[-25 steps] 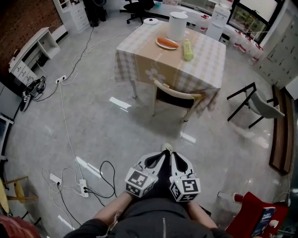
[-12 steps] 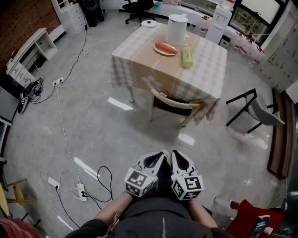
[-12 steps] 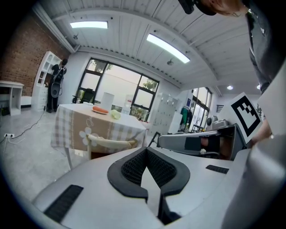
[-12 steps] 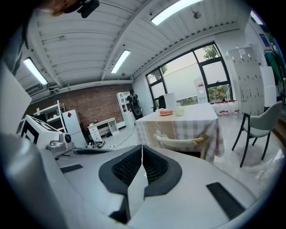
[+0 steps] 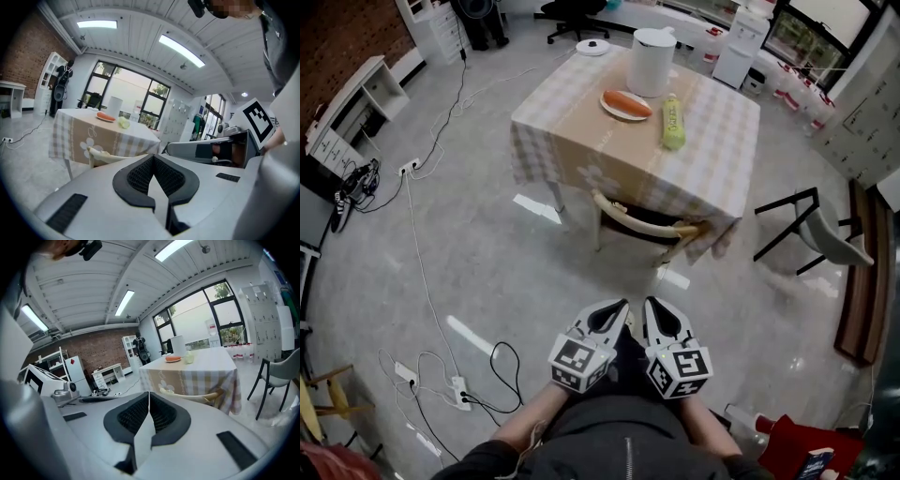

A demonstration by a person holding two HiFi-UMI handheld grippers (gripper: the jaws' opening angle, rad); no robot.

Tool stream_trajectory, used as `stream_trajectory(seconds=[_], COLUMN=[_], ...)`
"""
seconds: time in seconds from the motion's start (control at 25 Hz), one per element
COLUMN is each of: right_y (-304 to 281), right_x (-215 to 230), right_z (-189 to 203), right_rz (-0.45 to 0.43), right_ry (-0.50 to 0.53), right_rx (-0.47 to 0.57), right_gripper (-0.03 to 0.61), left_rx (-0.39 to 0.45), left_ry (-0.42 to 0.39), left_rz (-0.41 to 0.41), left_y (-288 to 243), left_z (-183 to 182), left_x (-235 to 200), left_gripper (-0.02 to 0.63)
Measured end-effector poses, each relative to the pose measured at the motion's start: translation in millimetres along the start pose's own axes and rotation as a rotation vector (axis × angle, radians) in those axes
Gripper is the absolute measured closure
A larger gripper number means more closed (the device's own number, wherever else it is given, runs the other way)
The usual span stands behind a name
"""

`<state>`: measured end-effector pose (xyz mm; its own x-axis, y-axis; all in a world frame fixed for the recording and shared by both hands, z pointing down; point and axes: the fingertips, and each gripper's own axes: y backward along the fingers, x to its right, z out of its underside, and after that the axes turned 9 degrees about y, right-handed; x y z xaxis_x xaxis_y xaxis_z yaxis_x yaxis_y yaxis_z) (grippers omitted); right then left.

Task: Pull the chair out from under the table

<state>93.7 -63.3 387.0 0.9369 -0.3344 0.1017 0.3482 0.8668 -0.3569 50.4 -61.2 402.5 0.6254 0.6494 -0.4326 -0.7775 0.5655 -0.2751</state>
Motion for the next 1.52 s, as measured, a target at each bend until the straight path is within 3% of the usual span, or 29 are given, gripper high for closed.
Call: stream_trajectory(seconds=[0.4,0.64,1.08,1.52], right_y=[-40.8,-70.4,-133.8,-181.8], right_x=[43.3,59.2,101.5,122.9], right_z=[-11.5,-17.3,-9.4,1.5], right_rz=[-0.025,-0.086,-0.191,-0.317], right_ry=[-0.001,-0.003,0.229,0.433], right_rx=[-0.026,-0.053,-0.133,-0.213], right_gripper=[0.566,0.566,0.566,0.565], left_rx=[-0.018,-0.026,-0.021,-0.067], left_ry=[0.021,0.036,0.011,0.007], left_rz=[-0.022,-0.043,-0.098,-0.114], left_y=[-47.3,-74.3,-119.3,-151.2], left_z=[-17.2,-24.4,-39.3,-39.2], left_x=[-21.5,-35.9,-73.6,-101.5], left_gripper=[0.606,0.606,0.606,0.606])
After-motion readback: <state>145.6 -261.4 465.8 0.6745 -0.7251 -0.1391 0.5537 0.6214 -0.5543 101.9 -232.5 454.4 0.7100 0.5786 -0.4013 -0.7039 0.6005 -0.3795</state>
